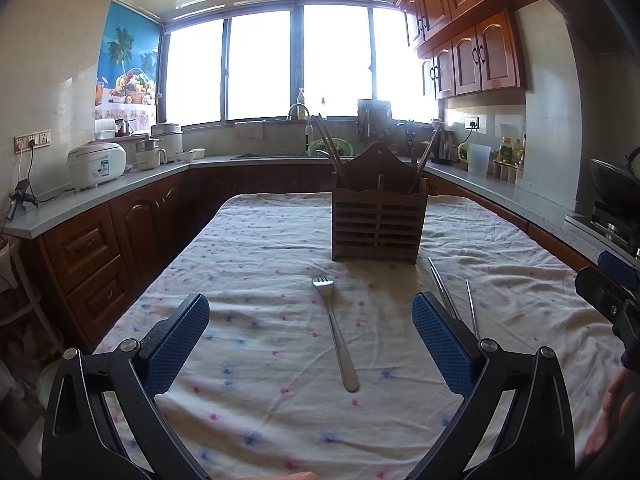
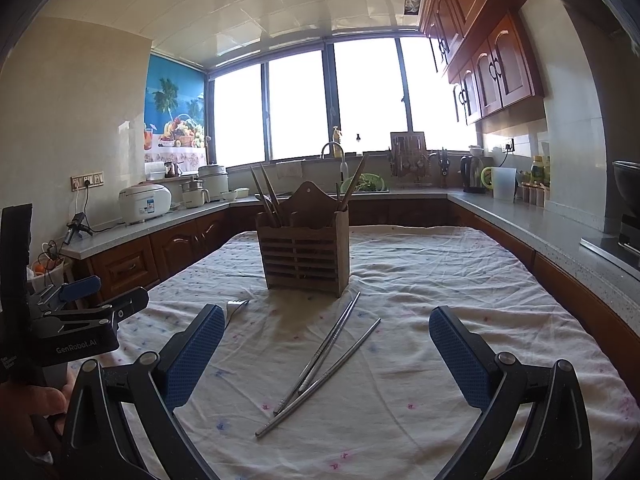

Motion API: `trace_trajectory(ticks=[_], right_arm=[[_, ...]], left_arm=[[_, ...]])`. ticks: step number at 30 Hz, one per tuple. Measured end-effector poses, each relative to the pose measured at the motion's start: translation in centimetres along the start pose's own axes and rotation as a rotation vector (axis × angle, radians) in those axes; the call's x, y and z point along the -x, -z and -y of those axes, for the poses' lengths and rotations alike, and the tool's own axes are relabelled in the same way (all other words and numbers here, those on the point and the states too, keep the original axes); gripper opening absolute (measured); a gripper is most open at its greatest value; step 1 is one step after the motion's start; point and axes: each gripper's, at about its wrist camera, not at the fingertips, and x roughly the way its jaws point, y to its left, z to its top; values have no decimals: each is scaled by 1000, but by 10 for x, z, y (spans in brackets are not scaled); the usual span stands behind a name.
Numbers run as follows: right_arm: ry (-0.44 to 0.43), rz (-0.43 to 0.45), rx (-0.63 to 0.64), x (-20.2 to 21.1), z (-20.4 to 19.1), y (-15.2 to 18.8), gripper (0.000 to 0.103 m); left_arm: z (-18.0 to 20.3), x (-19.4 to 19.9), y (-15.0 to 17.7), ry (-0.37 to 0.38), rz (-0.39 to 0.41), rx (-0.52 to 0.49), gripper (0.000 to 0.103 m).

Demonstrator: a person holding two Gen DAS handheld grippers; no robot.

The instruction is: Organize utensils

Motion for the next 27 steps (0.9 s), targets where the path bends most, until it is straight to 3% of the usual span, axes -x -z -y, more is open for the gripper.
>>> trace_trajectory(ticks=[27], right_arm=[[-3, 10, -8, 1, 5, -4, 103]], left_arm=[[1, 0, 1, -2, 2, -3, 103]])
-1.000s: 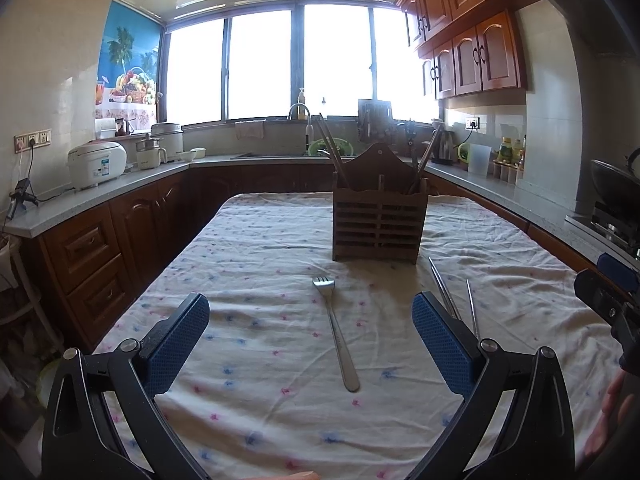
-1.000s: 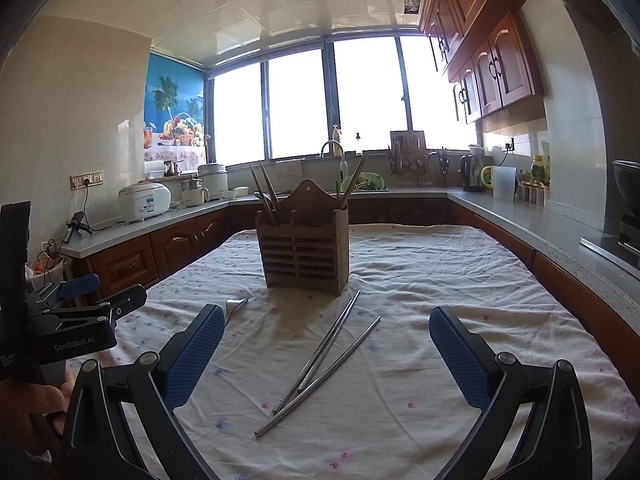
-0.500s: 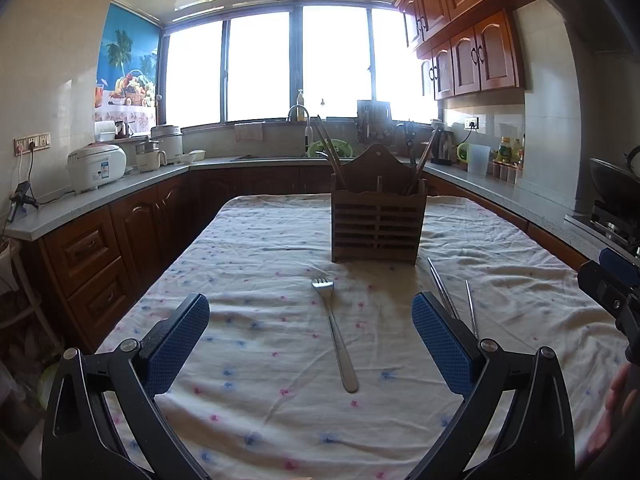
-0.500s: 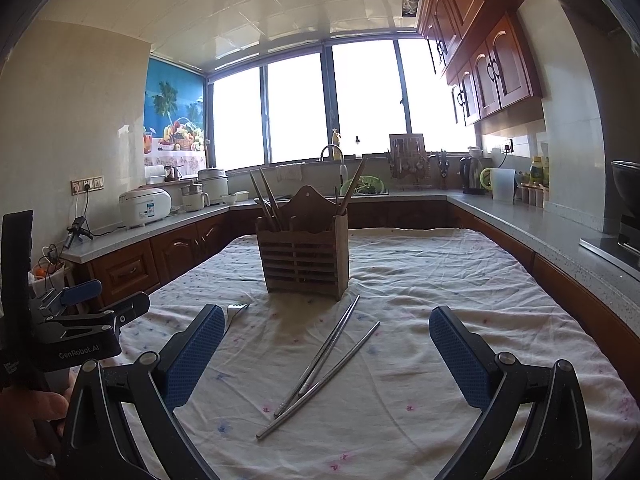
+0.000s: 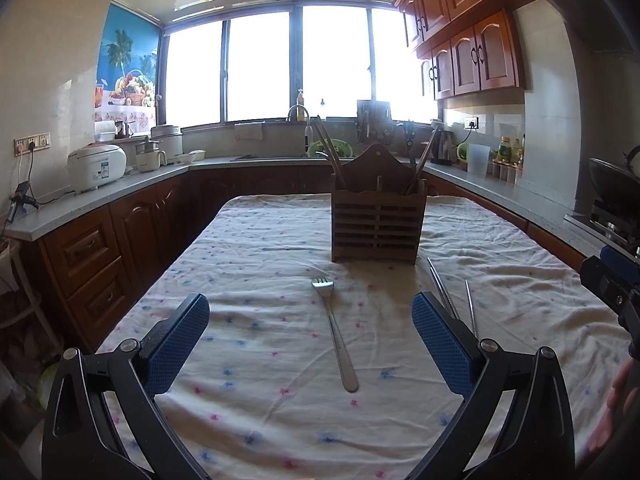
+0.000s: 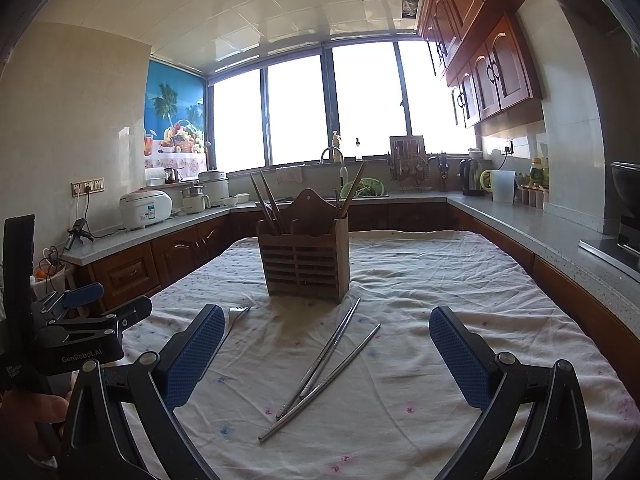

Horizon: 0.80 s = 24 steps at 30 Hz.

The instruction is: Organize utensils

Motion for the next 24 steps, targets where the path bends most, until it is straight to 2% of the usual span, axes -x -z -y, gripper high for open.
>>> trace_trajectory(ticks=[24], right_arm=[[-1, 7, 3, 2, -1, -5, 103]], left_arm=[[1, -1, 0, 6, 2, -4, 103]])
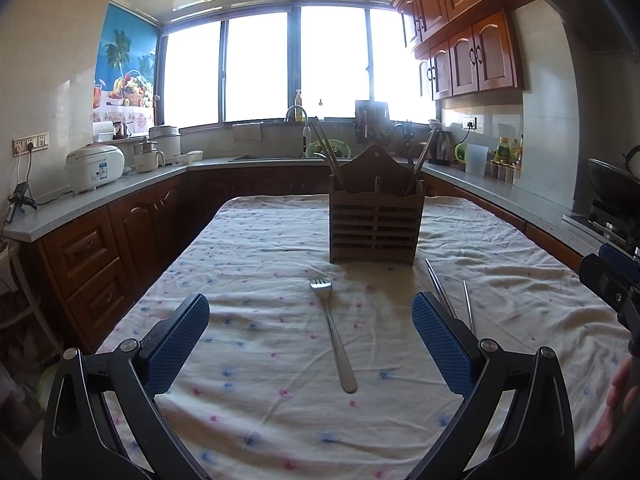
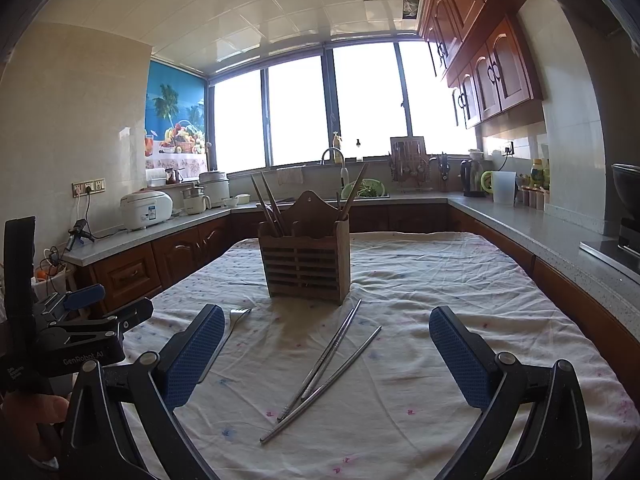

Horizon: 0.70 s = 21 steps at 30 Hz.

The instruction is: Organize utensils

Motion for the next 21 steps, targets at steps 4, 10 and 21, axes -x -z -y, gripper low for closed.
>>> trace_trajectory(ticks=[4, 10, 21], right_arm=[[0, 0, -2, 0, 0, 1, 103], [0, 0, -2, 0, 0, 1, 103], [1, 0, -2, -1, 1, 0, 103]], left_arm=[[0, 0, -1, 3, 0, 1, 103], [1, 0, -2, 5, -1, 0, 103], [2, -1, -3, 6, -1, -1, 103]])
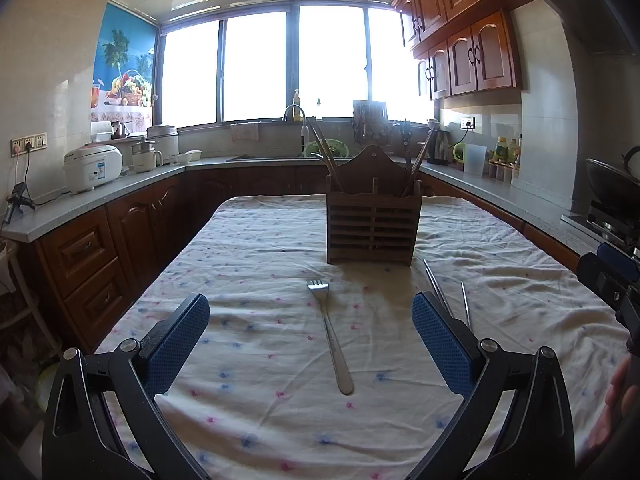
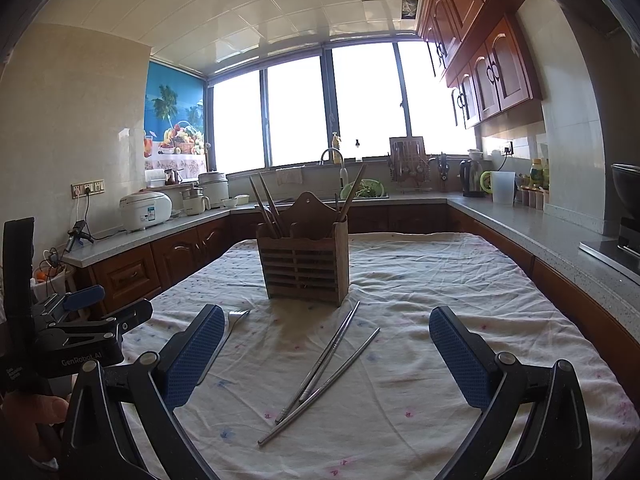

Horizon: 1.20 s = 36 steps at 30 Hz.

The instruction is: Organize utensils

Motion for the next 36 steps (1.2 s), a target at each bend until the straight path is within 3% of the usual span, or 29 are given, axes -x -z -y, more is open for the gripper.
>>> trace_trajectory(ticks=[36], right_arm=[[24, -43, -21, -17, 11, -2, 103]], left_arm=[[1, -9, -5, 35, -17, 10, 103]])
